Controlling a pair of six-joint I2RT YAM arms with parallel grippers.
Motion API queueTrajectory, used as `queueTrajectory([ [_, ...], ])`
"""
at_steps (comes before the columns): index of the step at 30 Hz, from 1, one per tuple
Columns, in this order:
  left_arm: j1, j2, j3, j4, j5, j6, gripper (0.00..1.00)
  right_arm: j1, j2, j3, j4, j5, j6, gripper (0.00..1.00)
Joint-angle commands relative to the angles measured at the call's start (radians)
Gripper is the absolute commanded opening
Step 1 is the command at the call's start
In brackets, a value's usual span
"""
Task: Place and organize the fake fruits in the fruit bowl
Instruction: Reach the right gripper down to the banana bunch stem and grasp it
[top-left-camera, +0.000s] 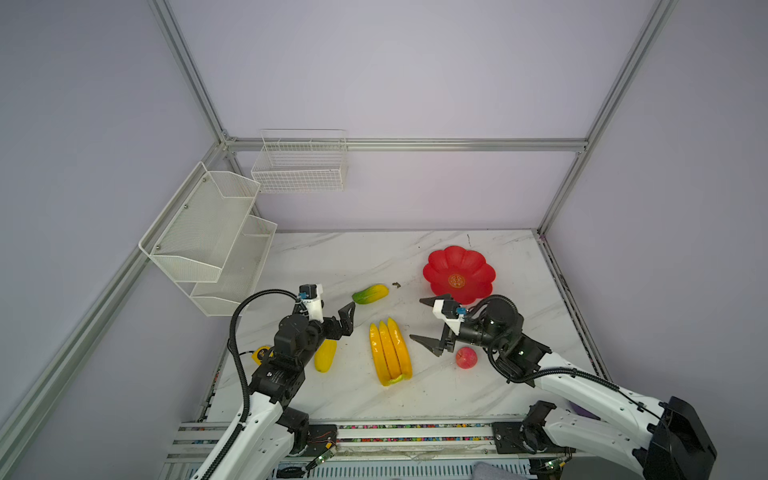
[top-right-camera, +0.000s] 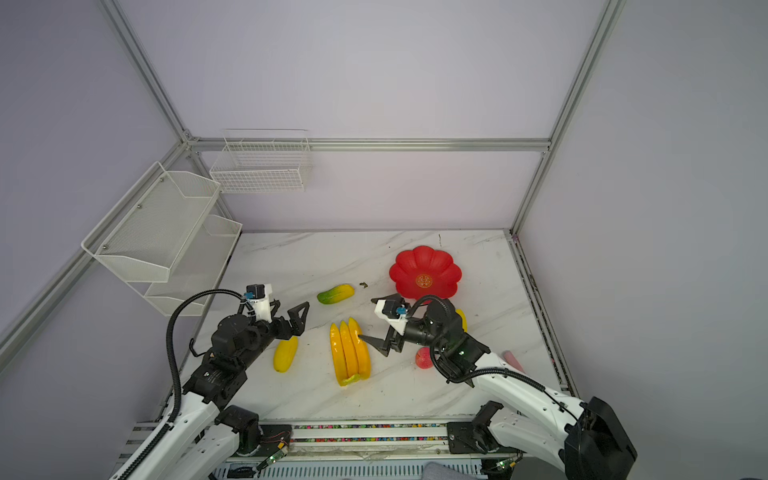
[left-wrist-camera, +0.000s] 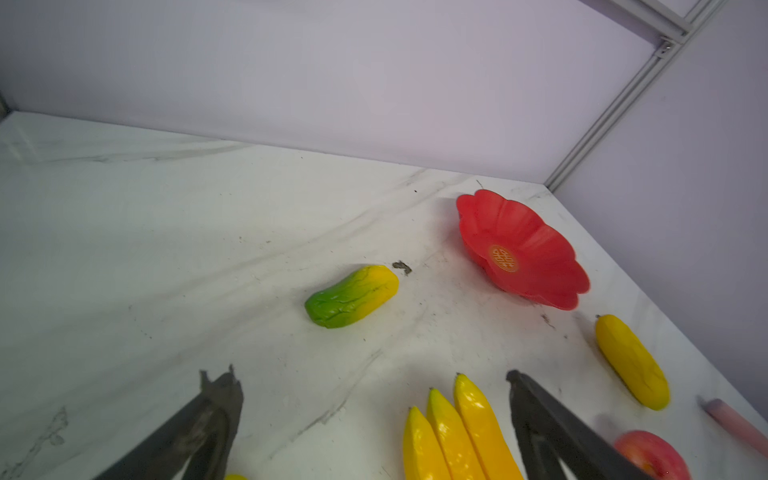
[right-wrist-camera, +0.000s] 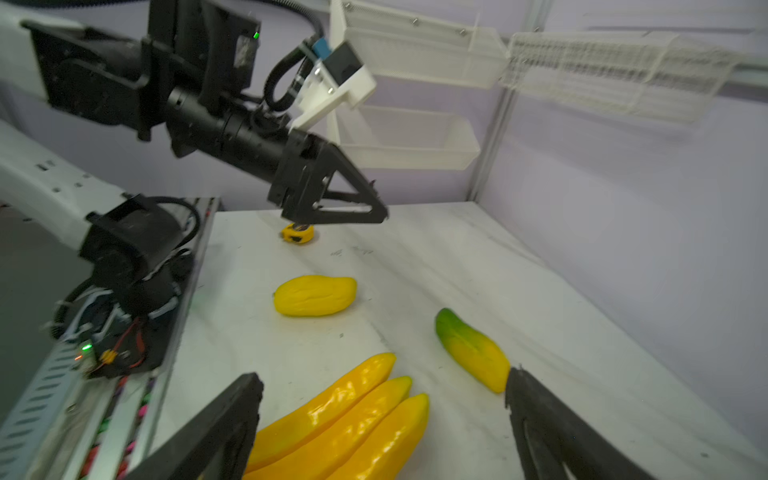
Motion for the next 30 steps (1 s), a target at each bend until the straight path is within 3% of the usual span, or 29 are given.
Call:
queueTrajectory([
  [1, -0.004, -0.07, 0.162, -0.345, 0.151, -0.074, 1.0, 0.129, -0.031, 0.003, -0.173, 0.055, -0.03, 0.94],
  [6, -0.005, -0.202, 0.155, -0.404, 0.219, -0.085, 1.0, 0.274, -0.025, 0.016, -0.22, 0.132, 0.012, 0.94],
  [9, -0.005, -0.258, 0.148, -0.398, 0.222, -0.084, 1.0, 0.341, 0.047, 0.047, -0.27, 0.261, 0.002, 0.92],
  [16, -0.006, -0.272, 0.142, -0.382, 0.283, -0.072, 1.0, 0.357, 0.173, 0.114, -0.299, 0.325, -0.007, 0.87],
  [21, -0.006, -0.303, 0.13, -0.367, 0.276, -0.069, 1.0, 0.357, 0.298, 0.206, -0.412, 0.345, -0.026, 0.77],
  [30, -0.007, -0.291, 0.126, -0.361, 0.277, -0.06, 1.0, 0.371, 0.273, 0.201, -0.442, 0.358, -0.053, 0.74],
])
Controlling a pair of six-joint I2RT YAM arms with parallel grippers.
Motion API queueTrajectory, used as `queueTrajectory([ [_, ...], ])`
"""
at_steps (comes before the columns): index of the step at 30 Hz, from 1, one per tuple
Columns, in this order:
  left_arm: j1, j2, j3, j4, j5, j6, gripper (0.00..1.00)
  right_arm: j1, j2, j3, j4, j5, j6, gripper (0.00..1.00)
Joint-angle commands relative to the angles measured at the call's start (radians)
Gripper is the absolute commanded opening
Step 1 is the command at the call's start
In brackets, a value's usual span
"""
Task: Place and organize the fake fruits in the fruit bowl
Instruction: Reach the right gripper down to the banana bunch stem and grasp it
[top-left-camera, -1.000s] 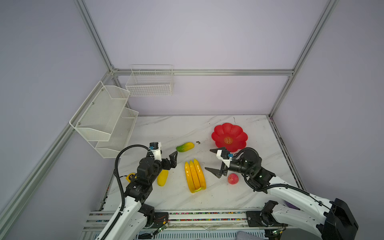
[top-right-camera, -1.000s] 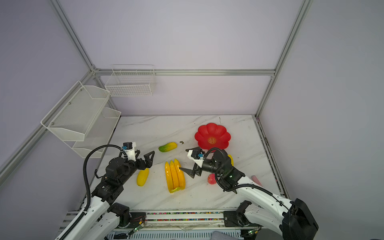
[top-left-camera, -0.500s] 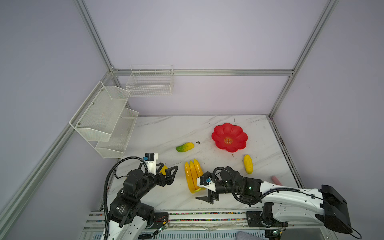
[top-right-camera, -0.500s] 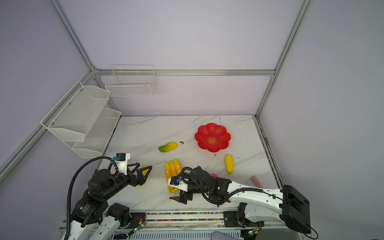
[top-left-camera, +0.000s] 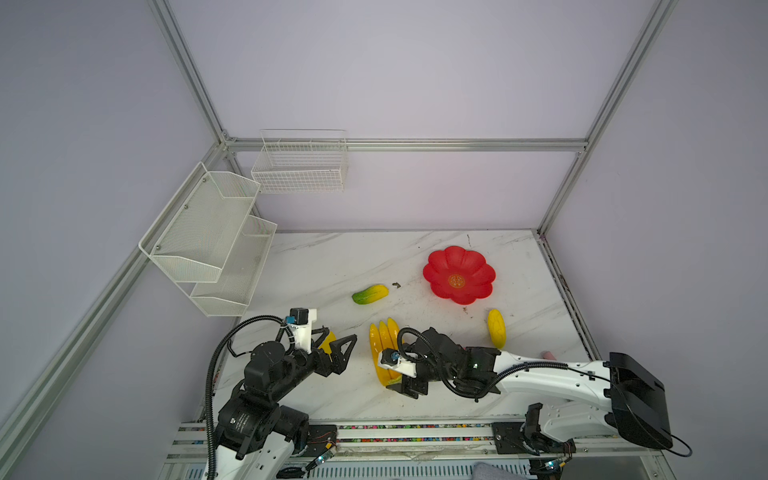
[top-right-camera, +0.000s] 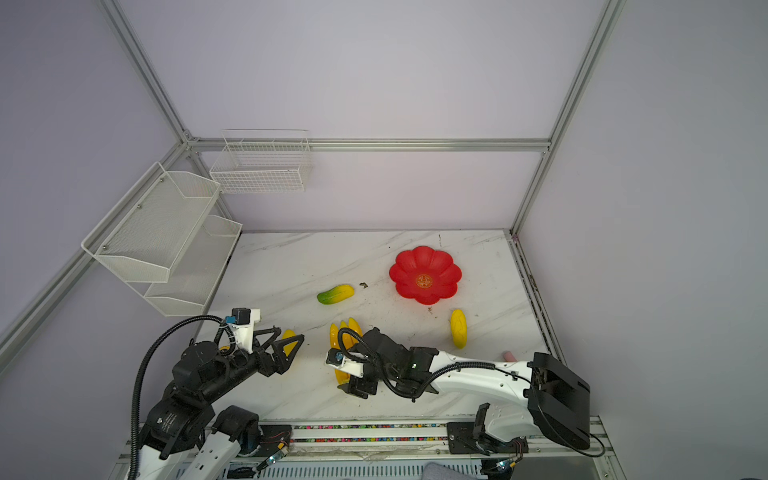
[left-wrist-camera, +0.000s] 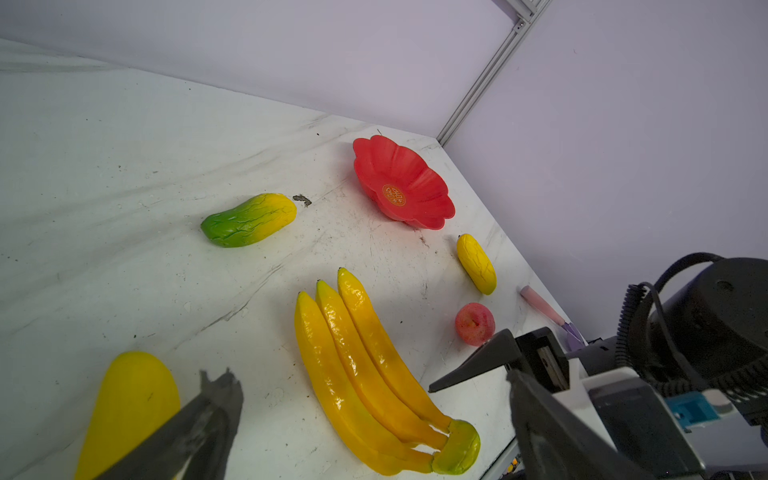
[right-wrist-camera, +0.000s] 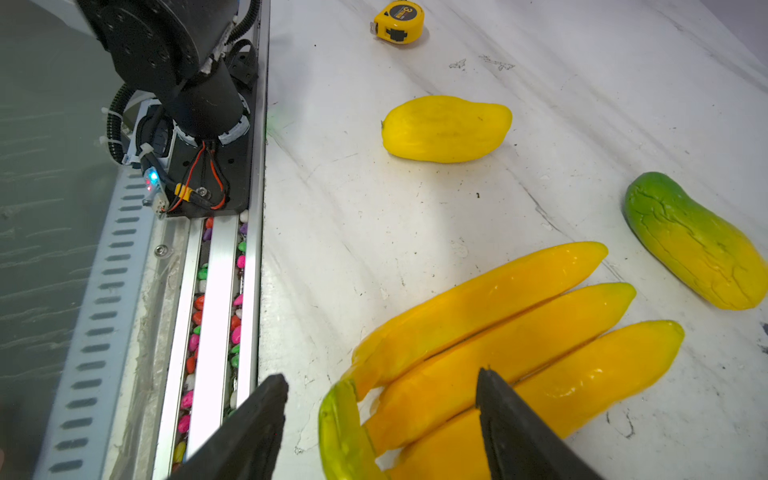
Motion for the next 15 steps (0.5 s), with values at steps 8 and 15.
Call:
queueTrajectory([
  [8, -0.004, 0.003, 0.039, 0.036, 0.021, 0.007, 1.0, 0.025, 0.068, 0.046, -0.111, 0.044, -0.048, 0.68],
  [15, -0.005, 0.004, 0.039, 0.038, 0.019, 0.008, 1.0, 0.035, 0.156, 0.08, -0.11, 0.049, -0.064, 0.61],
])
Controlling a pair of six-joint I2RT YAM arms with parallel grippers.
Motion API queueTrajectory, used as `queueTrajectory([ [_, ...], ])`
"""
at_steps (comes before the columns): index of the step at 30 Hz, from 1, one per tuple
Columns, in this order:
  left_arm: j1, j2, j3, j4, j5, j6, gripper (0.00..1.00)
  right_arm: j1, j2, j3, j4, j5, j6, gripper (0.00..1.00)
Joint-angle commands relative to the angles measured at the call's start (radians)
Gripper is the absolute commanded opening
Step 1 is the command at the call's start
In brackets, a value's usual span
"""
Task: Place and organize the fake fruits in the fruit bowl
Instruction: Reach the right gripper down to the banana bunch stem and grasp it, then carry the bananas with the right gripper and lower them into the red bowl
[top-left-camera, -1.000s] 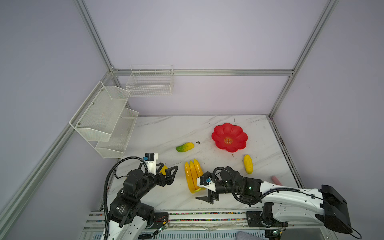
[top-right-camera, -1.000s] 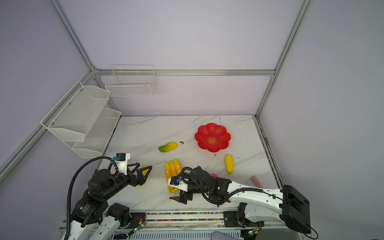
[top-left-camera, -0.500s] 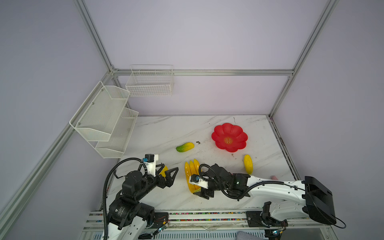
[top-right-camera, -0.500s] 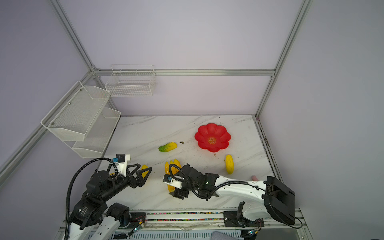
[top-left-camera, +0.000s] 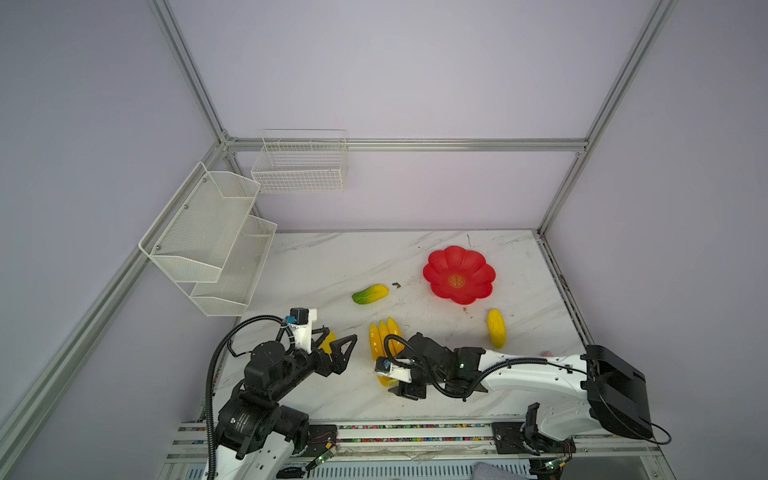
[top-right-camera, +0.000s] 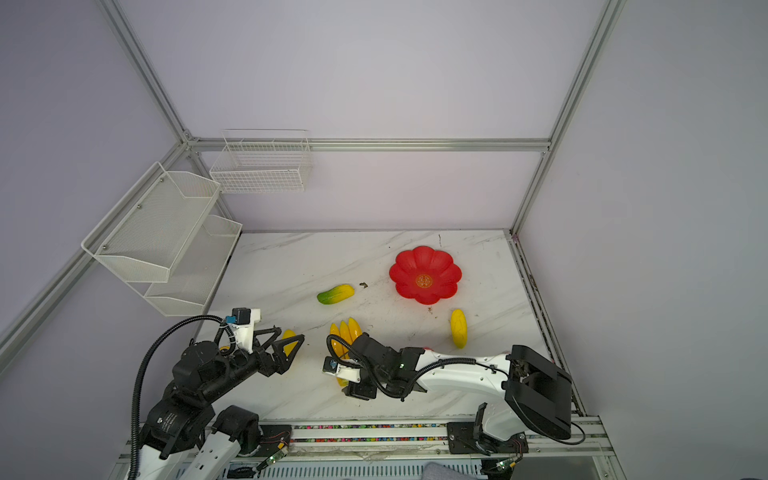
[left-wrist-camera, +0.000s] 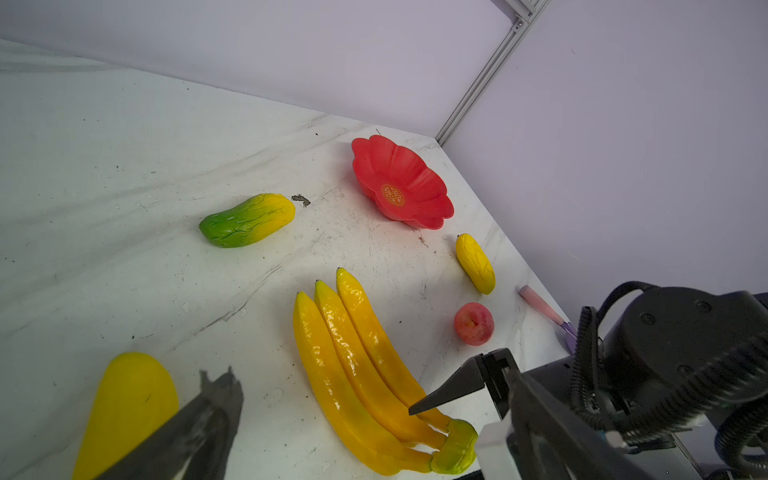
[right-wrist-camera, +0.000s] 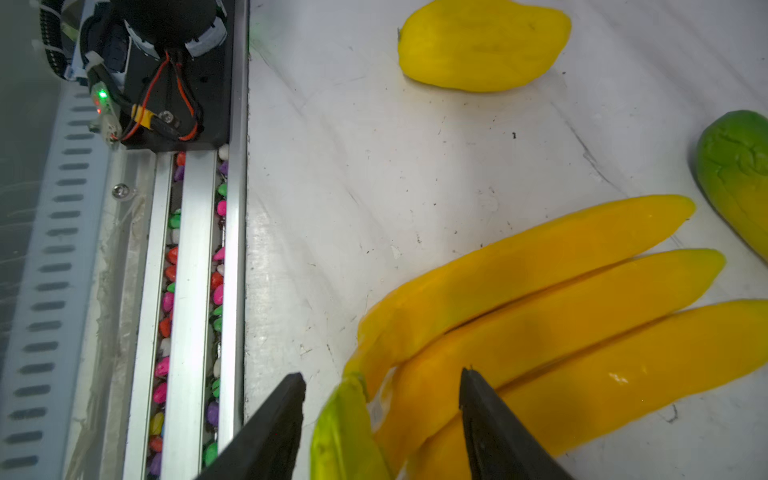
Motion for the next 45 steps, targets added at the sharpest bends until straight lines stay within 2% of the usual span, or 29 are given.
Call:
queueTrajectory([
  [1, -0.005, 0.003, 0.039, 0.035, 0.015, 0.008, 1.0, 0.011, 0.031, 0.037, -0.035, 0.013, -0.034, 0.6],
  [4, -0.004, 0.002, 0.037, 0.035, 0.015, 0.008, 1.0, 0.01, 0.055, 0.039, -0.036, 0.019, -0.045, 0.55],
  [7, -0.005, 0.003, 0.038, 0.036, 0.015, 0.008, 1.0, 0.01, 0.066, 0.038, -0.029, 0.015, -0.054, 0.44],
  [11, -0.005, 0.0, 0.038, 0.036, 0.013, 0.008, 1.0, 0.011, 0.063, 0.033, -0.02, 0.022, -0.058, 0.37],
  [16, -0.004, -0.001, 0.036, 0.036, 0.006, 0.008, 1.0, 0.011, 0.043, 0.025, -0.017, 0.044, -0.068, 0.21],
  [29, -0.005, 0.001, 0.035, 0.037, 0.002, 0.008, 1.0, 0.011, -0.083, 0.055, -0.049, 0.11, -0.103, 0.03],
  [33, -0.005, 0.001, 0.035, 0.038, 0.0, 0.008, 1.0, 0.003, -0.149, 0.082, -0.047, 0.249, -0.086, 0.0],
  [38, -0.005, 0.006, 0.033, 0.039, -0.004, 0.007, 1.0, -0.079, -0.181, 0.15, -0.048, 0.355, -0.024, 0.0],
  [45, -0.005, 0.082, 0.05, 0.141, 0.013, -0.006, 1.0, -0.359, -0.105, 0.307, -0.094, 0.494, 0.055, 0.0],
])
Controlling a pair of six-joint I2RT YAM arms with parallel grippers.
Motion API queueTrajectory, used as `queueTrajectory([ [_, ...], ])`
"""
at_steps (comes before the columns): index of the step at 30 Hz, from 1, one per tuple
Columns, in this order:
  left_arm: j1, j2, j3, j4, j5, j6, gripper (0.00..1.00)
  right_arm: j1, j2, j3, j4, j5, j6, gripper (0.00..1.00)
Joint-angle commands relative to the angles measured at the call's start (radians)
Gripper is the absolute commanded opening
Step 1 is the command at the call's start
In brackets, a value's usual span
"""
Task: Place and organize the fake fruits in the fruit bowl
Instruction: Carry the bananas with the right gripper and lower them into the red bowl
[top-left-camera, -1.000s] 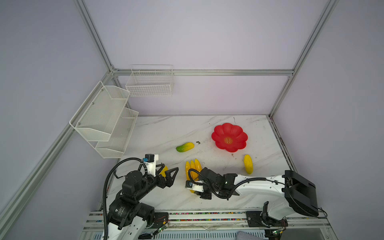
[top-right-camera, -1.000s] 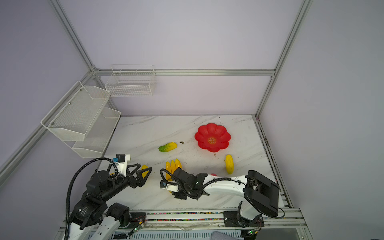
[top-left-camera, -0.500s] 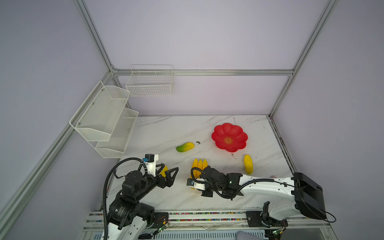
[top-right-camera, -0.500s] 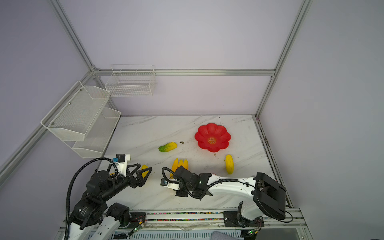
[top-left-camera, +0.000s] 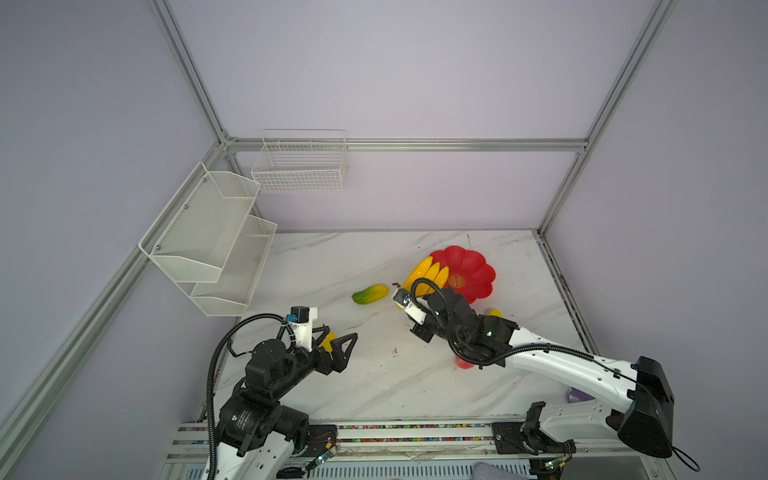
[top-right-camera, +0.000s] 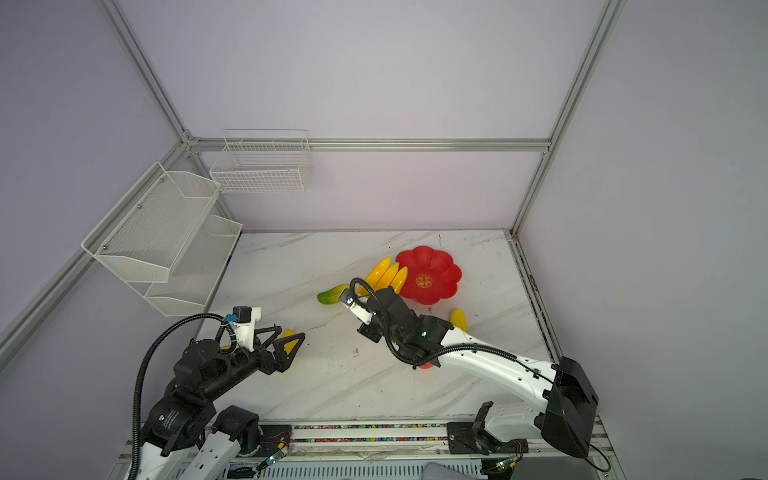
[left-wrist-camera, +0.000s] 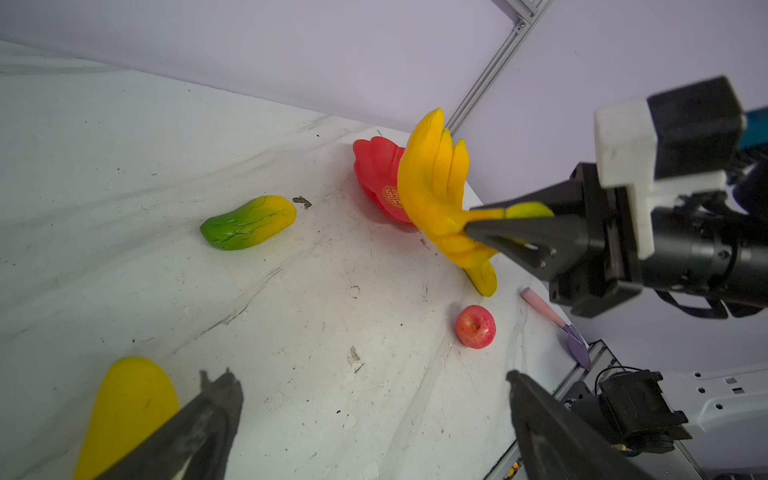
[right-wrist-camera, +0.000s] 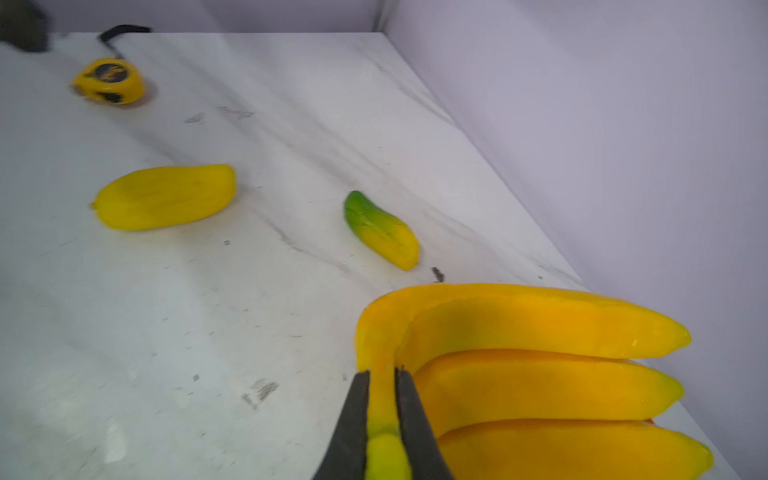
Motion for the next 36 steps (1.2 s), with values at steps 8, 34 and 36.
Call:
queueTrajectory([
  [8, -0.007, 0.309, 0.138, 0.235, 0.083, 0.001, 1.0, -0.347, 0.277, 0.206, 0.041, 0.024, 0.046, 0.0],
  [34, -0.01, 0.427, 0.177, 0.253, 0.079, 0.055, 1.0, -0.468, 0.558, 0.314, -0.009, -0.181, 0.193, 0.0],
  [36, -0.01, 0.425, 0.177, 0.252, 0.079, 0.055, 1.0, -0.471, 0.572, 0.321, -0.021, -0.187, 0.195, 0.0],
])
